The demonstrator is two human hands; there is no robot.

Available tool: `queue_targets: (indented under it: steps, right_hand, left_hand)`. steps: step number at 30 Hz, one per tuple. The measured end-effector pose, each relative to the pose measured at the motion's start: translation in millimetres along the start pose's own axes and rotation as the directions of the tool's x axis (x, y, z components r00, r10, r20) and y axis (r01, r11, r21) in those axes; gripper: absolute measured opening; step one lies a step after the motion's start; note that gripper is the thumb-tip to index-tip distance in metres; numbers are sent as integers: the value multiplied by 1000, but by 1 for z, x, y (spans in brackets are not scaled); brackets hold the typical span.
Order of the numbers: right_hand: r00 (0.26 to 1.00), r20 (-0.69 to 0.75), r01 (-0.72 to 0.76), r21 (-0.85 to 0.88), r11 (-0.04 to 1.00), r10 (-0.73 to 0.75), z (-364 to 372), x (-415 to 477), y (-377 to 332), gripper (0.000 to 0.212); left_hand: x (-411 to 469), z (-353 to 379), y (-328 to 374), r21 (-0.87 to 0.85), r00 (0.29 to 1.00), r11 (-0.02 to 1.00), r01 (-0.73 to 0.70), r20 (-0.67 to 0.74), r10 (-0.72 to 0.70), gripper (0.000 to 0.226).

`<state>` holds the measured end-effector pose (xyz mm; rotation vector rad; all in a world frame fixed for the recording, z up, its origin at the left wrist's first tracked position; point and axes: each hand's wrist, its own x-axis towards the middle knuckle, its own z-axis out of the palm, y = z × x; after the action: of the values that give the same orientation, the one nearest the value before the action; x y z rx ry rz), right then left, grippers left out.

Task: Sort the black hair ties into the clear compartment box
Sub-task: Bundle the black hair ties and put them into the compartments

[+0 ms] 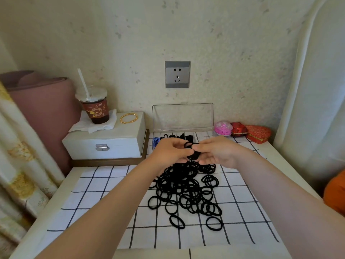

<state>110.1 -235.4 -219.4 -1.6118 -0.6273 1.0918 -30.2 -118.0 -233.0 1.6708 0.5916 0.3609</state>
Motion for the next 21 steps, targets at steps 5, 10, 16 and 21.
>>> queue_targets:
  steps: [5,10,16,21]
  right_hand:
    - [919,-369,134,-41,990,-139,-20,26,-15,26]
    - [810,-501,160,-309,938,-303,-21,62,-8,17]
    - [765,-429,30,-721,692,-481,-14,83,4,16]
    - [806,-327,-146,-917,370,-494,-13,93,14,18]
  left_hand:
    - [41,8,4,335,986,936,-108,-86,144,24]
    - [78,5,-11,638,961,748,-184,-43,273,38]
    - [87,1,-25,778,964,588,-220,82,253,51]
    - [85,3,-30,844,957,480,-239,122,262,54]
